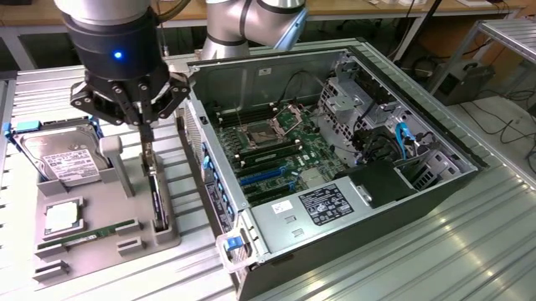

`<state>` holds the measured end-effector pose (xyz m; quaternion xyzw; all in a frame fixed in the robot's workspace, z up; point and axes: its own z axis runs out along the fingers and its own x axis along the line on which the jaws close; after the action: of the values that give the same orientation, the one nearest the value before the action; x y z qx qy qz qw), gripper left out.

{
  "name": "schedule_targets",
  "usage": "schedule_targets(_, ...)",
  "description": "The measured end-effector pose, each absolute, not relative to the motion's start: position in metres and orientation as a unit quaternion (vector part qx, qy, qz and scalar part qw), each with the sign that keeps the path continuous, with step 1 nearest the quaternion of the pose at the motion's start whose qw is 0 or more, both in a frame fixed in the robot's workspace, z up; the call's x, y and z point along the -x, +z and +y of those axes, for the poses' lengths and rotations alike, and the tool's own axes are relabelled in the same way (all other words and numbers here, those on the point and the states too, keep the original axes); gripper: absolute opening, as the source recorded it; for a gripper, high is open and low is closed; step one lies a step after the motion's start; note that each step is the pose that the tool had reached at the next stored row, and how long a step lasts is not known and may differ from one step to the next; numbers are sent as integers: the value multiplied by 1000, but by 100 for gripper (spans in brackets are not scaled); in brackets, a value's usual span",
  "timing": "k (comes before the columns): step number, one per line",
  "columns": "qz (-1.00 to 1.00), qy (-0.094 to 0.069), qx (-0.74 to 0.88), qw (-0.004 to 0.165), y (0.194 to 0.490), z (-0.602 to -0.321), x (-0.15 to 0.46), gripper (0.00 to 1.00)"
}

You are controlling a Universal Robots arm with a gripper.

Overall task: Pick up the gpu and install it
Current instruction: 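Reach for the gpu, then pick up the gpu and move the gpu toward the slot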

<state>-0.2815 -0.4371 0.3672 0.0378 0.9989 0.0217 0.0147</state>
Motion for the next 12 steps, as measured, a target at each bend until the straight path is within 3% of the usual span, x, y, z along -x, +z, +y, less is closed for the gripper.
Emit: schedule_targets(12, 999, 22, -38, 15, 365, -438, 285, 11)
